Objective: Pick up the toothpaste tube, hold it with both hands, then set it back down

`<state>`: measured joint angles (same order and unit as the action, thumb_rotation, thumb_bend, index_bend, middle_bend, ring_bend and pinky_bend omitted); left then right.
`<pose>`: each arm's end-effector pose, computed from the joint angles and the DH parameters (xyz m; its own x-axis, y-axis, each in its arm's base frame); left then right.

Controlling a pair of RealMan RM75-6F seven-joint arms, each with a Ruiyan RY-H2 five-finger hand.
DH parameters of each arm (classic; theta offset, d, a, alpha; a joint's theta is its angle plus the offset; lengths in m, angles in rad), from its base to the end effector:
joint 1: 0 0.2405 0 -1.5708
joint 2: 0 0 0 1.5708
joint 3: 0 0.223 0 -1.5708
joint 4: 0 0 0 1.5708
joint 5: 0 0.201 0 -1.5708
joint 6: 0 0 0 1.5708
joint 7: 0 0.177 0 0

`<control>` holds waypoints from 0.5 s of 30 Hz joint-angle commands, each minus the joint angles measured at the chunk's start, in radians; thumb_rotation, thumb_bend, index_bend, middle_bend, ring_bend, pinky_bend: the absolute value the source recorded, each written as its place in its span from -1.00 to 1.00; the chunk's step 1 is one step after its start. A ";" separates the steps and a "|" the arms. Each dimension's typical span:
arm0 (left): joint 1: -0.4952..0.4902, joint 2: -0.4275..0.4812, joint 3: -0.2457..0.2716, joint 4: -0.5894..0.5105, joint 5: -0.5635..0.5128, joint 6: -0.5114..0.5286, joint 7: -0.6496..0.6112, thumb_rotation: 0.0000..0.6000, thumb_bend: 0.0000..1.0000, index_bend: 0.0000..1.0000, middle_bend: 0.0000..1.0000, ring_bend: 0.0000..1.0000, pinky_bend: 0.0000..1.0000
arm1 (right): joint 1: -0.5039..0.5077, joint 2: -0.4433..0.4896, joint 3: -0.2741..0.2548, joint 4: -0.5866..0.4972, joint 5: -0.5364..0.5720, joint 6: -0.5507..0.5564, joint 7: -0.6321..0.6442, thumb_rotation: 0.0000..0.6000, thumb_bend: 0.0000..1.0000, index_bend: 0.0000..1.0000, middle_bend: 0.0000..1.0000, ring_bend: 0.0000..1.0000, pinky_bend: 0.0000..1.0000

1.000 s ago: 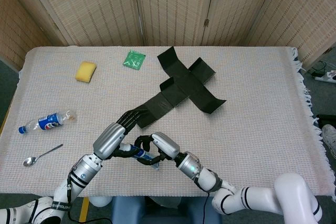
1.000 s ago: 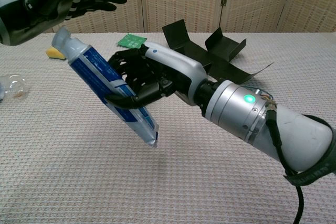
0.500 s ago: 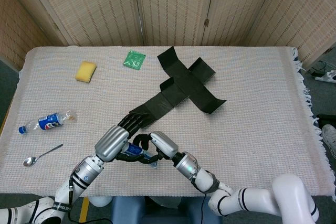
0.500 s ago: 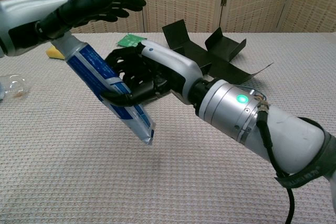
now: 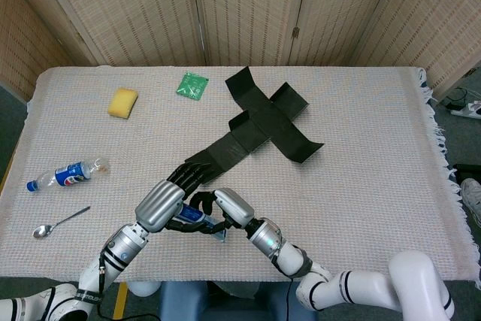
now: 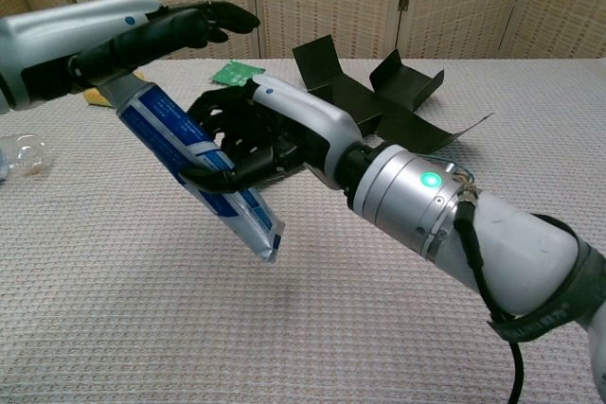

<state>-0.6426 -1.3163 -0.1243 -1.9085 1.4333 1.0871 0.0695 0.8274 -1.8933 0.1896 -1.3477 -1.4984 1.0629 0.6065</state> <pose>-0.0541 0.2754 0.0332 0.1727 0.3228 0.9306 0.8403 -0.5412 0.0318 0.0113 -0.2888 -0.0847 -0.3189 -0.6336 0.7048 -0.6926 -0.3519 -0.6297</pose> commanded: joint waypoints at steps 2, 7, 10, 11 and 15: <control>-0.001 0.001 0.003 -0.002 0.001 -0.006 -0.014 -1.00 -0.78 -0.87 -0.88 -0.96 -1.00 | 0.000 -0.002 0.003 0.004 -0.001 0.002 0.000 1.00 0.64 0.71 0.48 0.44 0.12; -0.005 0.004 0.006 -0.004 -0.003 -0.019 -0.022 -1.00 -0.78 -0.87 -0.88 -0.96 -1.00 | 0.000 -0.005 0.004 0.008 -0.001 0.000 0.002 1.00 0.64 0.71 0.48 0.44 0.12; -0.005 0.005 0.004 -0.004 -0.006 -0.017 -0.013 -1.00 -0.78 -0.88 -0.88 -0.96 -1.00 | -0.001 -0.001 -0.002 0.008 -0.004 -0.004 -0.002 1.00 0.64 0.71 0.48 0.44 0.12; -0.004 0.006 0.002 -0.004 -0.008 -0.014 -0.014 -1.00 -0.78 -0.88 -0.88 -0.96 -1.00 | -0.002 0.001 -0.004 0.009 -0.005 -0.005 -0.003 1.00 0.64 0.71 0.48 0.44 0.12; 0.005 0.020 -0.014 -0.006 -0.012 0.012 -0.037 -1.00 -0.78 -0.89 -0.88 -0.96 -1.00 | -0.004 0.026 -0.019 0.005 -0.006 -0.025 -0.007 1.00 0.64 0.71 0.48 0.44 0.12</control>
<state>-0.6411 -1.3015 -0.1329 -1.9137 1.4224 1.0908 0.0407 0.8235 -1.8753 0.1754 -1.3412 -1.5042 1.0467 0.6015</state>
